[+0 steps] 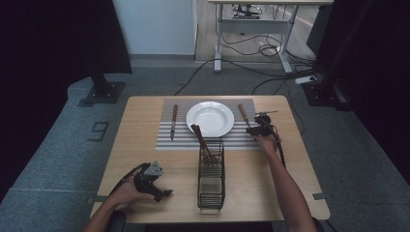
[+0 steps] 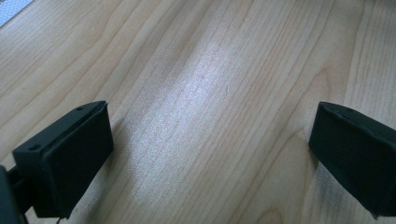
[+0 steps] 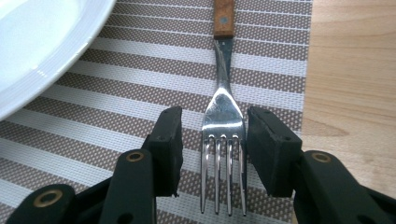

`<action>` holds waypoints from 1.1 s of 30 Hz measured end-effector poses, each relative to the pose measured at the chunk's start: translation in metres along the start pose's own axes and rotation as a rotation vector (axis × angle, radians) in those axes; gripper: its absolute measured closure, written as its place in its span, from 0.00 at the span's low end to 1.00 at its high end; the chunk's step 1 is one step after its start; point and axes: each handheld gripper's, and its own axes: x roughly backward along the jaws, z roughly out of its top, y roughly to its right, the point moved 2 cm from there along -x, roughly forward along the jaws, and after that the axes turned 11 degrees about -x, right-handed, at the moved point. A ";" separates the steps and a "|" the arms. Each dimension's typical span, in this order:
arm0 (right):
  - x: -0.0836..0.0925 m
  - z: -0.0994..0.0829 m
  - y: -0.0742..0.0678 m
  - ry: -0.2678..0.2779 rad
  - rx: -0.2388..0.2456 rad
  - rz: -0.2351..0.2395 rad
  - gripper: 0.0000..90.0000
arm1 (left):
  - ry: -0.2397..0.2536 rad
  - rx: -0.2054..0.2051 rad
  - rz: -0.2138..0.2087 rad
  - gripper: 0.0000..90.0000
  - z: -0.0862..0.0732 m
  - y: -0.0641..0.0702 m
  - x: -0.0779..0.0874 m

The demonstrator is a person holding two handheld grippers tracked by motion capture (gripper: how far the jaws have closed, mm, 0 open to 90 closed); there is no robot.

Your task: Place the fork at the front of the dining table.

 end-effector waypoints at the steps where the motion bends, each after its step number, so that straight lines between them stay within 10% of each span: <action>1: 0.000 0.000 -0.001 0.001 0.002 0.002 0.62 | -0.001 0.000 0.000 0.00 0.000 0.000 0.000; 25: 0.000 -0.004 -0.006 0.018 0.008 0.021 0.59 | -0.003 0.001 0.001 0.00 0.000 0.000 0.000; 33: 0.015 -0.002 -0.005 0.100 0.012 0.045 0.54 | -0.003 0.001 0.000 0.00 0.000 0.000 0.000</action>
